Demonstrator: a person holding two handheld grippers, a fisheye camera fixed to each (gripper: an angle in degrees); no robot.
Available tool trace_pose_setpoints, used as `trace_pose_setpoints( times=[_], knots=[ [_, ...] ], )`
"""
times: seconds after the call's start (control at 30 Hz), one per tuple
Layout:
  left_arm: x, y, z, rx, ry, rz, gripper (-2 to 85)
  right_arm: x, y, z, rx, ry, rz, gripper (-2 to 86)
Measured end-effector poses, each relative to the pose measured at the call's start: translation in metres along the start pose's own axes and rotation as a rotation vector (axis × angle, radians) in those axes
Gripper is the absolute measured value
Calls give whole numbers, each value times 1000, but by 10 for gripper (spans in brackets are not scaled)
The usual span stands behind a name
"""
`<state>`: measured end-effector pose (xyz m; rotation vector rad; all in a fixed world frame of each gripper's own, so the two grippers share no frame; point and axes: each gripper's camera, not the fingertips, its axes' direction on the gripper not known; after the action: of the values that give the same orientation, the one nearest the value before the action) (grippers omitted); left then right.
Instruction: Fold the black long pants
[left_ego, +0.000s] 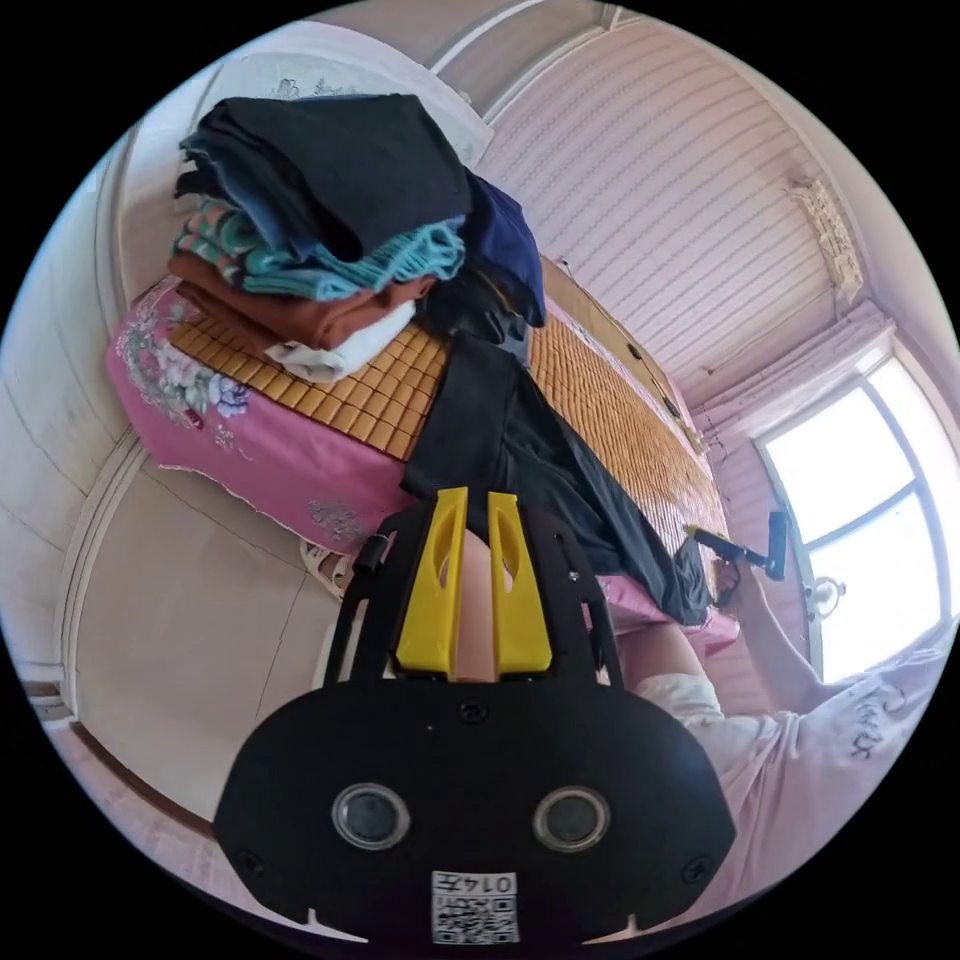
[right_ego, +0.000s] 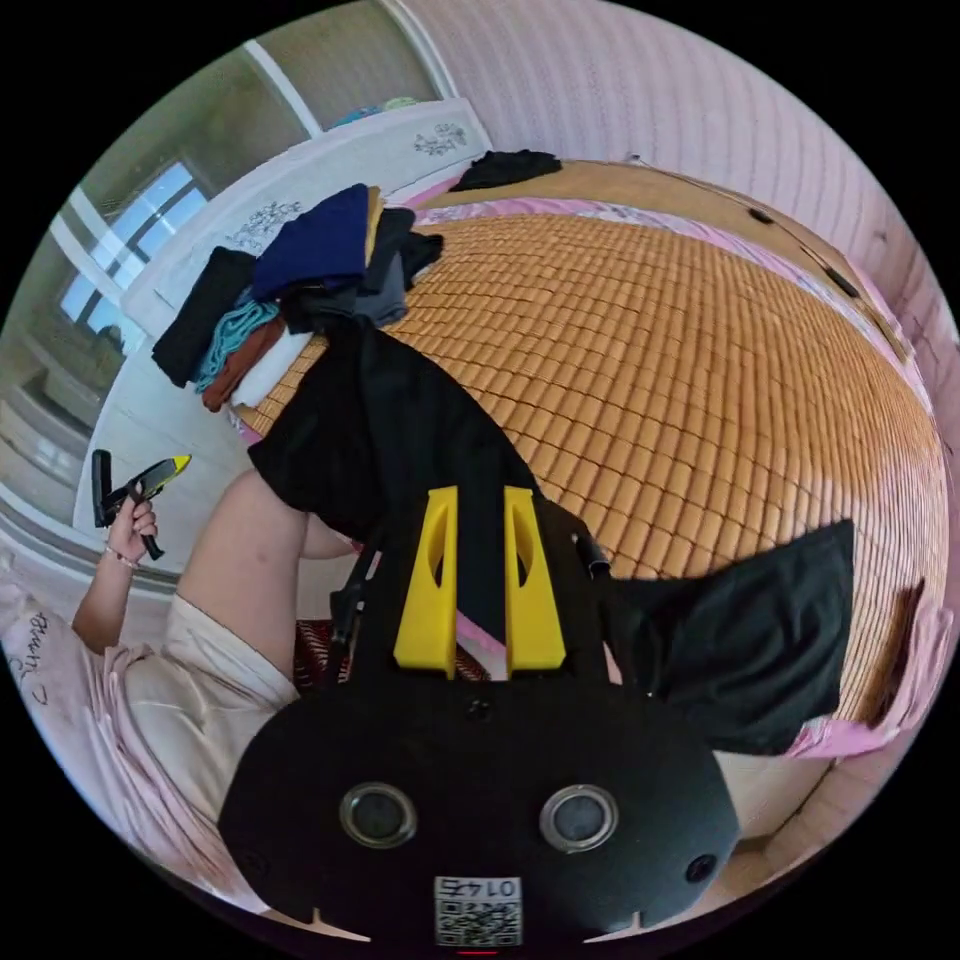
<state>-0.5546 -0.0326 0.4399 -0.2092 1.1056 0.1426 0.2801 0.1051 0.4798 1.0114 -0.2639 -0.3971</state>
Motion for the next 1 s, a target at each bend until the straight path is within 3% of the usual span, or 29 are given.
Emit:
trace_pose_setpoints(
  times=[0.17, 0.27, 0.57, 0.7, 0.83, 1.0],
  knots=[
    [55, -35, 67, -129, 48, 157, 50, 103, 142, -52, 106, 173, 517, 84],
    [92, -61, 110, -214, 83, 228, 52, 133, 192, -64, 157, 173, 695, 101],
    [210, -92, 244, -460, 77, 373, 79, 218, 218, -90, 313, 231, 904, 117],
    [239, -90, 295, -561, 90, 362, 93, 251, 225, -82, 249, 140, 968, 101],
    [253, -91, 330, -588, -30, 351, 68, 242, 267, -107, 329, 329, 1086, 129],
    [252, -100, 343, -621, -8, 305, 33, 252, 288, -95, 214, 101, 1037, 52]
  ],
)
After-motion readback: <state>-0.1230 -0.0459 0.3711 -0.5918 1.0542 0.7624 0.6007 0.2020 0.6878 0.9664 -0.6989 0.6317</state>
